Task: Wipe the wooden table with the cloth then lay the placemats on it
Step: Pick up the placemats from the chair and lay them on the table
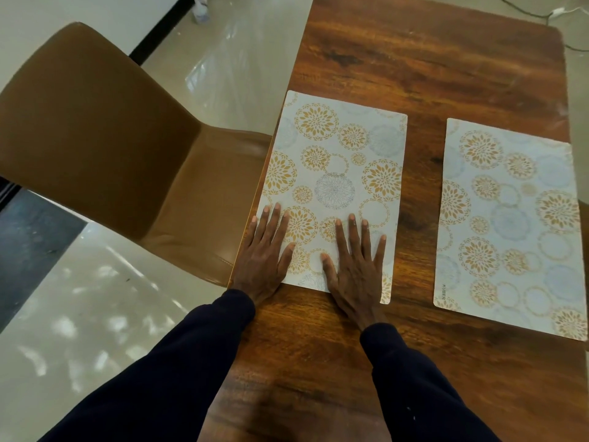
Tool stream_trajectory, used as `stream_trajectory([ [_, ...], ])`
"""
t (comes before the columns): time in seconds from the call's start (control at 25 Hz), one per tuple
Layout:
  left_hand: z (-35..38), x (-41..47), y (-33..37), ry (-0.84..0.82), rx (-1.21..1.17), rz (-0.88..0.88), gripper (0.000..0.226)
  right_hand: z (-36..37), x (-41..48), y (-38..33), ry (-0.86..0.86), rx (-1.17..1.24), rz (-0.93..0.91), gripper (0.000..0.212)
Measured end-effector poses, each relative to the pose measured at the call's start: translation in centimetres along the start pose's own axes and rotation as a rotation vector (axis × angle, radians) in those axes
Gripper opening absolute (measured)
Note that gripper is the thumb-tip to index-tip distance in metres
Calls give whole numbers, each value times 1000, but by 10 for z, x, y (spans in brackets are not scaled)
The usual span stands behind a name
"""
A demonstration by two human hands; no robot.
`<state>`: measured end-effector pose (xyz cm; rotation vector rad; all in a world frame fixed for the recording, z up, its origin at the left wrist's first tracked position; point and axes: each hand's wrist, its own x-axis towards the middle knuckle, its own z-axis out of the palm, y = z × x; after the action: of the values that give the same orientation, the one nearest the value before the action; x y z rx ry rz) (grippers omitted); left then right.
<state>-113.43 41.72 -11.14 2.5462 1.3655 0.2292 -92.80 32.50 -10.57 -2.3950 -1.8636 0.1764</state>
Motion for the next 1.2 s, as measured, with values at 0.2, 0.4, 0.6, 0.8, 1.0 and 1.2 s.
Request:
stream_trajectory([
  [0.2, 1, 1, 1, 22, 23, 20, 68, 2, -4, -3, 36, 24, 2, 75],
  [0.4, -2, 3, 2, 8, 65, 14, 68, -1, -1, -4, 14, 36, -2, 74],
  [0.6, -5, -2, -2, -42, 15, 28, 69, -15, 0, -4, -123, 51, -11, 77],
  [0.8, -6, -45, -7, -88, -127, 73, 78, -26, -19, 16, -227, 47, -128, 78],
  [1.0, -15, -51, -15, -164, -106, 160, 80, -19, -32, 22, -160, 15, -209, 88],
  [1.2, -13, -47, -19, -156, -57, 214, 75, -16, -33, 15, -138, 10, -200, 86],
])
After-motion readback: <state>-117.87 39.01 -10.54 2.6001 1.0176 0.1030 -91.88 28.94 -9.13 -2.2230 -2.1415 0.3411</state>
